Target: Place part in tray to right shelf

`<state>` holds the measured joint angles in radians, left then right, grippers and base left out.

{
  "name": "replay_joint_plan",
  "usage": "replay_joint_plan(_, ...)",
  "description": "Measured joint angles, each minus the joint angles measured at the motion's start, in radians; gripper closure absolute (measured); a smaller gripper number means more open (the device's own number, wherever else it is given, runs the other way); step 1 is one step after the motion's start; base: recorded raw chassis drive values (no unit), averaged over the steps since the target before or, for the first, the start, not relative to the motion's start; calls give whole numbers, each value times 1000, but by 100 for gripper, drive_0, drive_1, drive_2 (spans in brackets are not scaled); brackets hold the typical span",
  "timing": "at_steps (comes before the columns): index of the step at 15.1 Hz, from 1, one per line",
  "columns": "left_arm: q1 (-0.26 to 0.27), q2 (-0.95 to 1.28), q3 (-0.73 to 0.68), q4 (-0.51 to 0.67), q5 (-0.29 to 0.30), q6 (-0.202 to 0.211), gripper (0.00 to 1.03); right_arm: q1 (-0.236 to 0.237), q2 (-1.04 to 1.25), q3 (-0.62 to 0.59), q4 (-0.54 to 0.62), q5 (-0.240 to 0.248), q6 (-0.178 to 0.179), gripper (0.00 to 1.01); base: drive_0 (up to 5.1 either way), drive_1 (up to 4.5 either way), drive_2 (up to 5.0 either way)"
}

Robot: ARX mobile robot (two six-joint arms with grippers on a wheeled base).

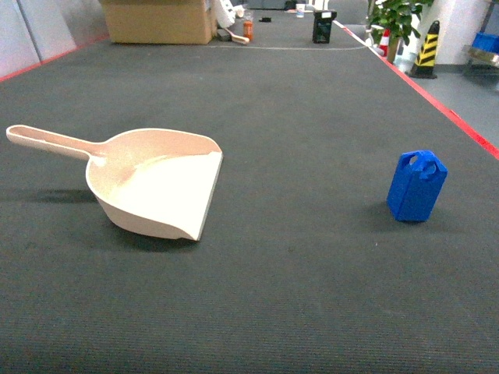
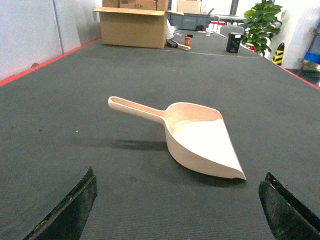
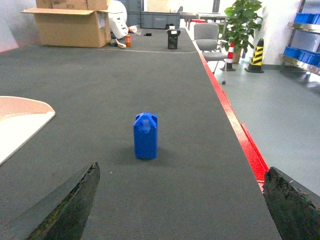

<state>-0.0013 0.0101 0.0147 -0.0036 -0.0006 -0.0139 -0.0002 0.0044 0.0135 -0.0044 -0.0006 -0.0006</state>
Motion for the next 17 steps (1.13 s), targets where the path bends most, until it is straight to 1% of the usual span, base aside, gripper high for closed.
replay_joint_plan(17,0,0,0,0,0,0,5,0,0,0,0,0,0,3,0,0,0)
